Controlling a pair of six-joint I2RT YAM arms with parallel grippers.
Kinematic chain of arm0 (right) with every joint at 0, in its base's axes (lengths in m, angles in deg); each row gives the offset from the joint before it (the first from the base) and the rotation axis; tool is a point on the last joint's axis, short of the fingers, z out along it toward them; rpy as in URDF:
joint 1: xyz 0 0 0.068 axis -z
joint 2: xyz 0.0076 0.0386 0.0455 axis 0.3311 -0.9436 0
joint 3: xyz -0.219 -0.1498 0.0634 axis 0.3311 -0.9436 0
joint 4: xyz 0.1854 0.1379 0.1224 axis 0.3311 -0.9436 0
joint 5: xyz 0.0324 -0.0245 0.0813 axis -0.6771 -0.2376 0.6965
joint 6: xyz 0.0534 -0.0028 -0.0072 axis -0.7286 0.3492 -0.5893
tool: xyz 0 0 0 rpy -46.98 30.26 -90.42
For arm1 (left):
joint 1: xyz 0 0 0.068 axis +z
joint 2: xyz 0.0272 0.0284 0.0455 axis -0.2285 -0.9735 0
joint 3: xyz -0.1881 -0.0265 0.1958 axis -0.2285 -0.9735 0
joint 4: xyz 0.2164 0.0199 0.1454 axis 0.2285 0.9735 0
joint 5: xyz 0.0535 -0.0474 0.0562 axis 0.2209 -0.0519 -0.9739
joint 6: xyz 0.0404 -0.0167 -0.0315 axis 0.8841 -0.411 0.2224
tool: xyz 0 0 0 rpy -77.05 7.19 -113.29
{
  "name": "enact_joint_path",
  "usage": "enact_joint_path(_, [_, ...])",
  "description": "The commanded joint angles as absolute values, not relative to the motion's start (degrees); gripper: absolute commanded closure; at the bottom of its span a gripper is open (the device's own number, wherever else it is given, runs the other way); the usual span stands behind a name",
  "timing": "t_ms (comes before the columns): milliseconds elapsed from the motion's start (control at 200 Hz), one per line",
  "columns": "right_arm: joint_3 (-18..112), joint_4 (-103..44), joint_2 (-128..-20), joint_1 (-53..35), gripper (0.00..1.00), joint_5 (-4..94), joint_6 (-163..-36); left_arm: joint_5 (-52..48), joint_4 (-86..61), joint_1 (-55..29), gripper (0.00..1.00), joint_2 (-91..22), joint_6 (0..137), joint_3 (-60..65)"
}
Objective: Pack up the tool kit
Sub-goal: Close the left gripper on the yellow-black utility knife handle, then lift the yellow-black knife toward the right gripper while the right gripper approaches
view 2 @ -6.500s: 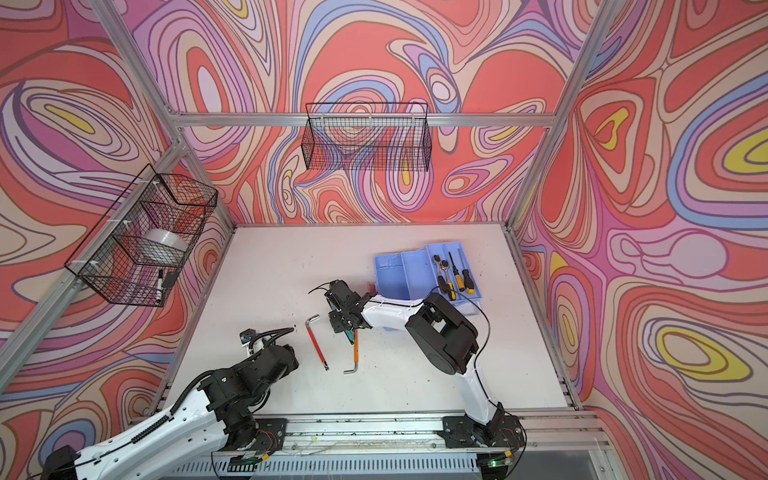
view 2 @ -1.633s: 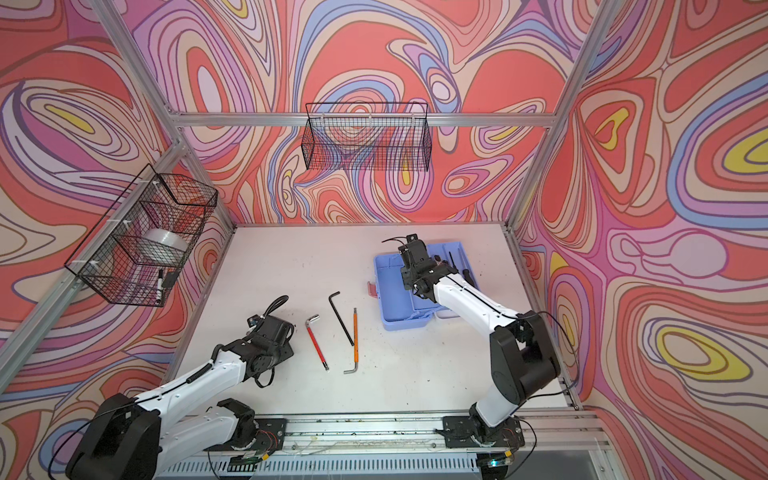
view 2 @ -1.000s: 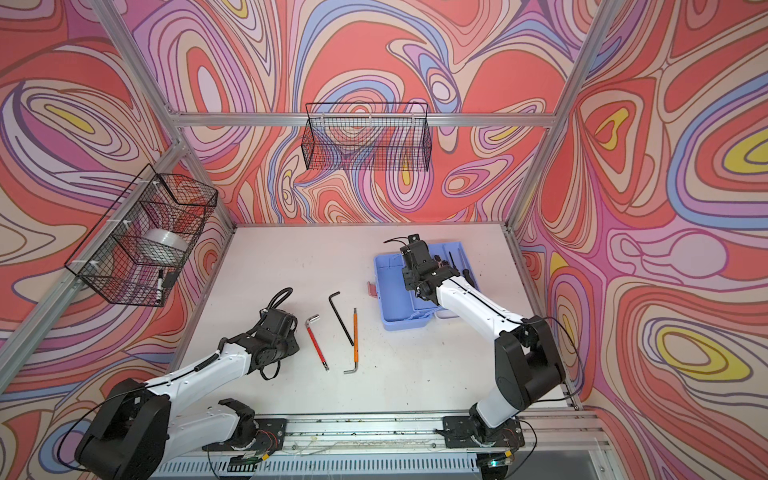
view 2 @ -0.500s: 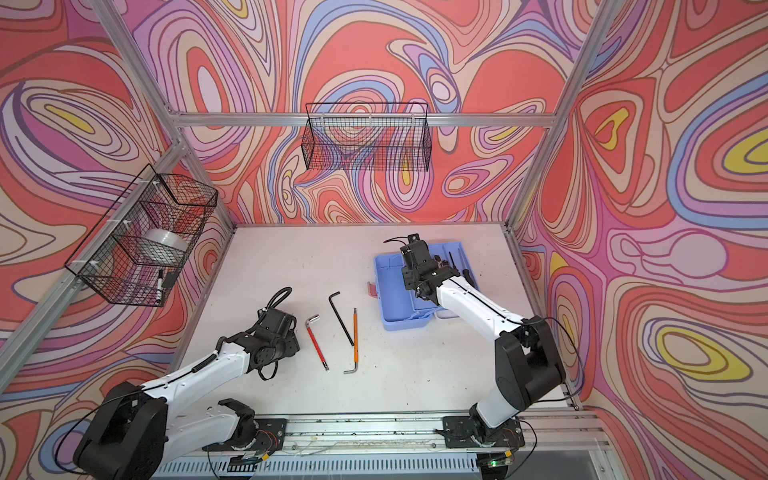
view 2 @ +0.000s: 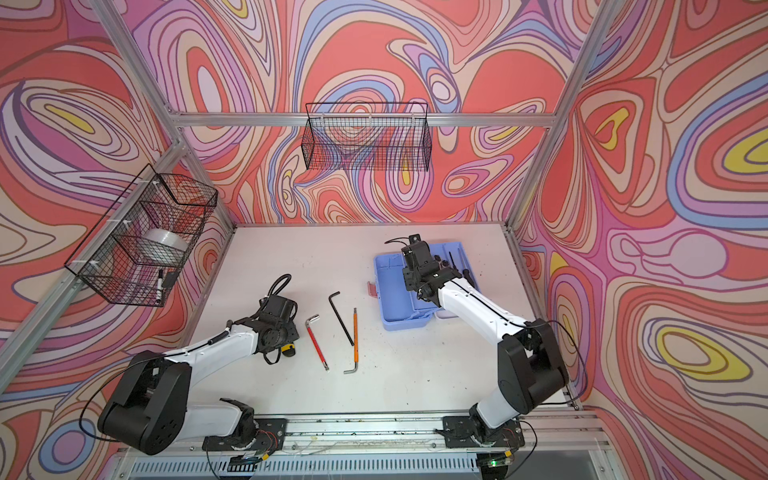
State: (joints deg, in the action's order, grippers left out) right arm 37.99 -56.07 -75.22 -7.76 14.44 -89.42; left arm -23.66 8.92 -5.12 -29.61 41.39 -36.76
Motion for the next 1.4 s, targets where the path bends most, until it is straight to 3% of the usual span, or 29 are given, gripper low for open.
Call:
enact_joint_path(0, [37.41, -55.65, -73.56, -8.26, 0.54, 13.75, -89.30, -22.00, 9.09, -4.81, 0.52, -30.69, 42.43, -36.78])
enact_joint_path(356, [37.47, -55.56, -73.73, -8.18, 0.54, 14.98, -90.26, -19.97, 8.93, -4.87, 0.80, -30.23, 44.04, -36.72])
enact_joint_path(946, [34.91, -50.46, -73.33, -9.85, 0.57, 26.77, -93.97, -17.23, 10.42, -5.67, 0.80, -20.24, 43.61, -36.09])
enact_joint_path(1397, [34.90, -42.05, -76.73, -13.92, 0.52, 43.86, -100.92, -18.19, 7.25, -15.70, 0.80, -20.05, 43.43, -31.36])
